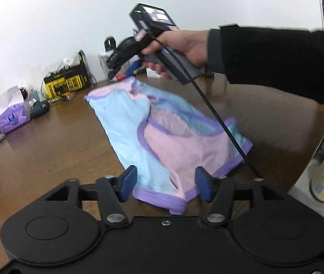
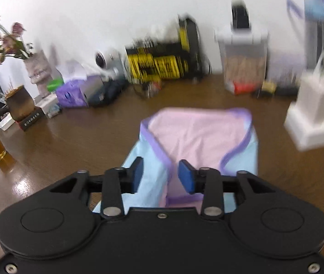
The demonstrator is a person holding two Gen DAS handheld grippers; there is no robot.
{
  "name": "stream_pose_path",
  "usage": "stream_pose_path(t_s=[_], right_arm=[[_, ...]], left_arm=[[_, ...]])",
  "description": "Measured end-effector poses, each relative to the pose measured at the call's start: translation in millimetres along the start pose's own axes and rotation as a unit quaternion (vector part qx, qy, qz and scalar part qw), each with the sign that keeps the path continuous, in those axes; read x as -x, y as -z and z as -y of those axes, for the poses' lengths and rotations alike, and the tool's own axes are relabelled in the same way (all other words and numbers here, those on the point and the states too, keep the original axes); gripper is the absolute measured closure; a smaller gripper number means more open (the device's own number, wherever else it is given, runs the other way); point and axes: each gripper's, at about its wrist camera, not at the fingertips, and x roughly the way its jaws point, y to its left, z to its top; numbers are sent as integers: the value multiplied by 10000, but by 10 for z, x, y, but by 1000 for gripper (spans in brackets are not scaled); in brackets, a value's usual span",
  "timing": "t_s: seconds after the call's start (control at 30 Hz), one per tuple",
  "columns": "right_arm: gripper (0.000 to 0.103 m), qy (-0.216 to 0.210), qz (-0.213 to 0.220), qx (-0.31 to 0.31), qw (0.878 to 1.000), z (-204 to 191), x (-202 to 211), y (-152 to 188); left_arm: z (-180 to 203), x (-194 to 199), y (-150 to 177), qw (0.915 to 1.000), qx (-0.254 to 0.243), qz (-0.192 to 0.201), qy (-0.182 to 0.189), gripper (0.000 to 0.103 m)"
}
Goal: Fold clothes
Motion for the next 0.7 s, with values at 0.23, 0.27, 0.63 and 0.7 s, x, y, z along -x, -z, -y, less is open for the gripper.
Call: stream_pose_path(t_s=[0.23,0.27,0.63,0.7], right_arm=[[36,316,-223,206,9990,244,404,-104],[36,265,-252,166,9992,293,462,-94],[37,609,-600,629,9944,355,197,140],[39,688,-625,717,9931,307,78,136]], left_arm=[[-18,0,-445,9990,160,229,362,37],[132,-93,-522,9983,-23,165,553,35],[887,-801,-620,9935,-960,-471,402,48],[833,-836,-592,9946,-809,-484,427,79]])
